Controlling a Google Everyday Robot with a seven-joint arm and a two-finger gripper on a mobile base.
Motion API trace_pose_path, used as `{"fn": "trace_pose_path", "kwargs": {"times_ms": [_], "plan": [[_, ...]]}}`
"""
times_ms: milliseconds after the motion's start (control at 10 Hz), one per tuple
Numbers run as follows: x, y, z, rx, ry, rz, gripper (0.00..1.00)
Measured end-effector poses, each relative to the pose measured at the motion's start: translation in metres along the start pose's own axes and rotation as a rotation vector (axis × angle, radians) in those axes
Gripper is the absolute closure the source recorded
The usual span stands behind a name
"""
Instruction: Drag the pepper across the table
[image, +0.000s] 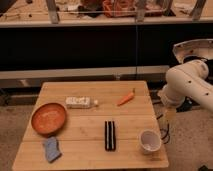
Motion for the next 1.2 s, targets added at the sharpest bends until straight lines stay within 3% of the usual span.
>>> {"fn": "trace_pose_path", "kwargs": {"times_ms": [200, 600, 900, 1200], "plan": [[-0.001, -0.002, -0.001, 0.002, 0.002, -0.003, 0.20], [-0.050, -0.046, -0.006, 0.023, 0.002, -0.091, 0.20], [-0.056, -0.051, -0.007, 0.030, 0.010, -0.128, 0.20], [-0.095, -0.063, -0.005, 0.047, -0.004, -0.203, 0.20]]}}
